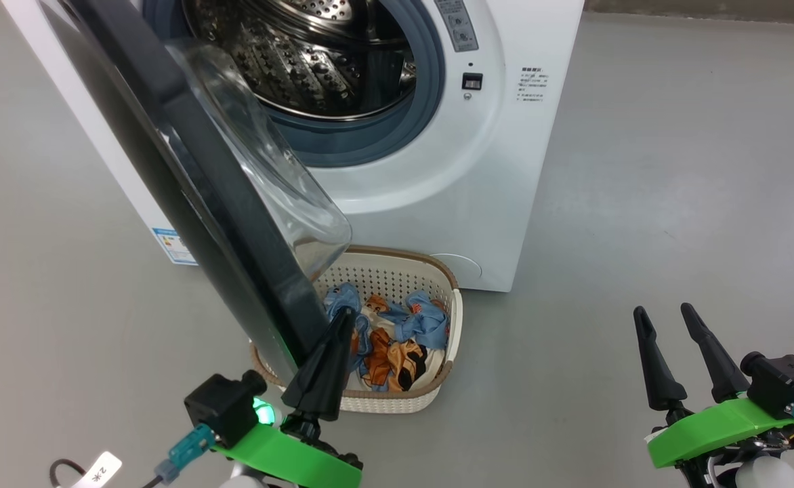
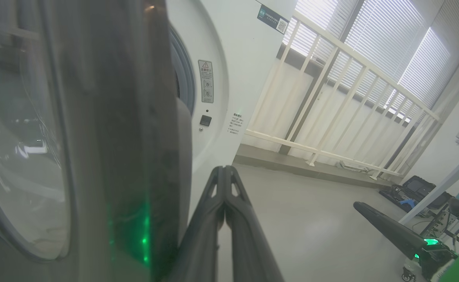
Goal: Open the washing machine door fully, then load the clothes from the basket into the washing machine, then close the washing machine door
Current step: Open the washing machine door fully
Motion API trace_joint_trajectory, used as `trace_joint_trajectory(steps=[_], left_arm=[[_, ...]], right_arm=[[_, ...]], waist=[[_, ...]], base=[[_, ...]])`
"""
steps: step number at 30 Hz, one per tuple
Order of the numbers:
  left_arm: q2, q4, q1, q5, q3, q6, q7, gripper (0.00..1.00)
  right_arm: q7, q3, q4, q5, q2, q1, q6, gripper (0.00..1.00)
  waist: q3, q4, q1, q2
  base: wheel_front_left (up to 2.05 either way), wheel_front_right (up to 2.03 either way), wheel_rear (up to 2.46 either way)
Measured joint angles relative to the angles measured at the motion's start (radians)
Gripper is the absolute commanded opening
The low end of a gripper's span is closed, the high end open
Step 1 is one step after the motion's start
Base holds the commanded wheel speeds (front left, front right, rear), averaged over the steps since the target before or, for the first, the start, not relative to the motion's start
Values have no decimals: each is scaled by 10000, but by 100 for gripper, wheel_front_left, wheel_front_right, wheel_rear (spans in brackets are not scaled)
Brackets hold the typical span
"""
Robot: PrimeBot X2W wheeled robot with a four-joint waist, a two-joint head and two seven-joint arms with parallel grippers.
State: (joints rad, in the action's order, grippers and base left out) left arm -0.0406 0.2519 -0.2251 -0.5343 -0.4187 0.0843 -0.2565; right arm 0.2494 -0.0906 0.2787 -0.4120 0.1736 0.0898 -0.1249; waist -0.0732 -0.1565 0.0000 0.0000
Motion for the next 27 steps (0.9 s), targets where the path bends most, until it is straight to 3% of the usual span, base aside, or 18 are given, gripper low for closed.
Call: trace_joint_trajectory(steps=[27], left_arm=[[82, -617, 1310, 673, 913, 13, 10, 0]], right_arm=[[0, 21, -44, 10, 119, -2, 0, 100]], waist=[[110, -772, 1, 0]], base=[[0, 0, 0]])
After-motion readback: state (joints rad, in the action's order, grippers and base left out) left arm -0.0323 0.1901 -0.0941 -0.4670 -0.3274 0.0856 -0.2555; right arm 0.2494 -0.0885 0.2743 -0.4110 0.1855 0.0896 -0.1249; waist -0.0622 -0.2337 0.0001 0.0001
